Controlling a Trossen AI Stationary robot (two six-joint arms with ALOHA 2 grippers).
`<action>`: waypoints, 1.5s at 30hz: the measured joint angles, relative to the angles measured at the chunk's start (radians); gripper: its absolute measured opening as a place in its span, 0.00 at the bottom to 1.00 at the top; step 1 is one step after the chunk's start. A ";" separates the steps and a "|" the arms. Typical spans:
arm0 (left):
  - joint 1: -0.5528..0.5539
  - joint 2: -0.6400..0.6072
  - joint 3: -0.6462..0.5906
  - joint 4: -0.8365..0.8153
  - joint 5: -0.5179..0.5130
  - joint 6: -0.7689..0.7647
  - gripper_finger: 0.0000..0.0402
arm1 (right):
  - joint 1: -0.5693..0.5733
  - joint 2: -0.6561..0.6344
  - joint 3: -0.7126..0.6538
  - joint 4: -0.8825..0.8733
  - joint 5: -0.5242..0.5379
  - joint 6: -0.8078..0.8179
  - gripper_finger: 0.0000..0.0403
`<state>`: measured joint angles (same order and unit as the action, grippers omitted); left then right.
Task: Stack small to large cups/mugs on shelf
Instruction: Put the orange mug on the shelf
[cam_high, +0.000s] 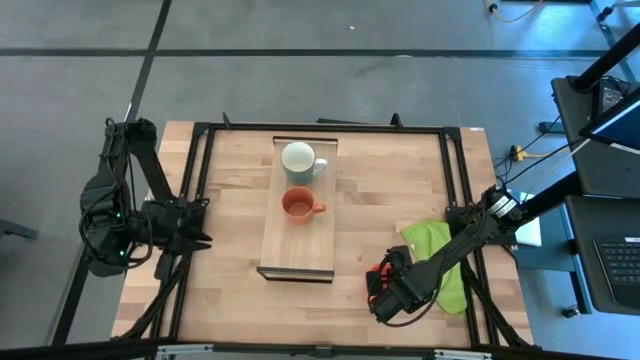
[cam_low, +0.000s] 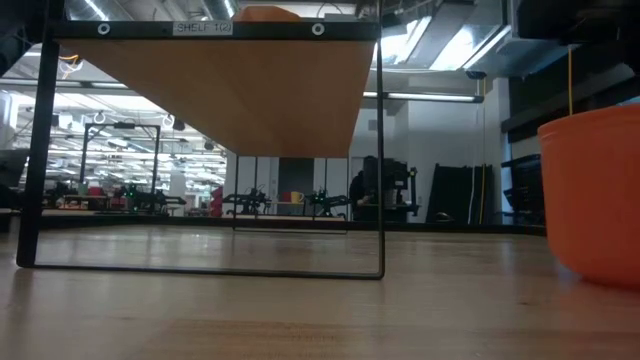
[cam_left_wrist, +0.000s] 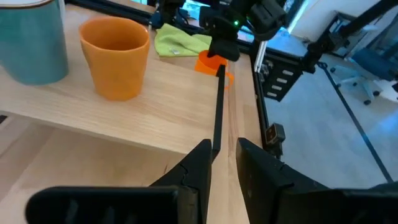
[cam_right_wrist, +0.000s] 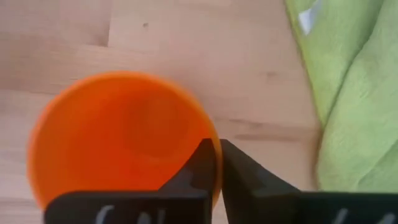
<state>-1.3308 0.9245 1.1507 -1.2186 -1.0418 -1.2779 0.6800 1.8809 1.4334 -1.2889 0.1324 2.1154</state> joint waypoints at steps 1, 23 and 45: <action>0.000 0.000 0.000 0.000 -0.005 -0.003 0.17 | -0.003 0.001 -0.001 -0.010 0.000 -0.030 0.06; 0.140 0.131 0.000 0.075 0.015 -0.156 0.17 | -0.250 0.001 0.000 0.195 -0.033 -1.278 0.05; 0.155 0.186 -0.001 0.113 0.040 -0.161 0.17 | -0.251 0.006 0.029 0.150 -0.009 -1.777 0.08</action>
<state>-1.1755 1.1103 1.1500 -1.1061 -1.0023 -1.4394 0.4294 1.8874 1.4625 -1.1391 0.1236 0.3386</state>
